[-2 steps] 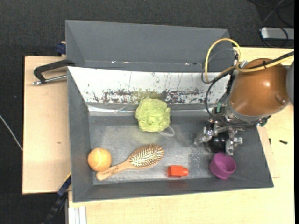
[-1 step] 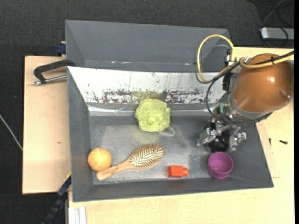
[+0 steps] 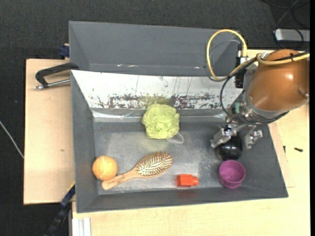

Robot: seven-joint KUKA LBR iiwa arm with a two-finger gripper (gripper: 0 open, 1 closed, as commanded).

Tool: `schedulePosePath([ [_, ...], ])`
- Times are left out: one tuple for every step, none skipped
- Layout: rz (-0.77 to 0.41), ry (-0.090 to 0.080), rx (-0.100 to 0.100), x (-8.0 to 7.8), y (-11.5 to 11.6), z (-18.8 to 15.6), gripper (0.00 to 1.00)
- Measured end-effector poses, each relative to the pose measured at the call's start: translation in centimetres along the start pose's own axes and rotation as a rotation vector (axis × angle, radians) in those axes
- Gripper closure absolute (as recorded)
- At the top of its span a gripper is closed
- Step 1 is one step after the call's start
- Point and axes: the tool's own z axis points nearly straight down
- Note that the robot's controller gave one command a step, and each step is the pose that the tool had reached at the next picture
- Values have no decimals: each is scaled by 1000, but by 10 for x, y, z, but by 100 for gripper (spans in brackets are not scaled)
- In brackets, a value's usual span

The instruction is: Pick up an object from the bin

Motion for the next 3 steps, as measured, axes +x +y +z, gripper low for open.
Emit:
schedulePosePath([
  [-218,21,-36,-7,-31,43,100],
  [-218,21,-35,-7,-31,43,100],
  [-229,-7,-21,-20,-26,9,100],
])
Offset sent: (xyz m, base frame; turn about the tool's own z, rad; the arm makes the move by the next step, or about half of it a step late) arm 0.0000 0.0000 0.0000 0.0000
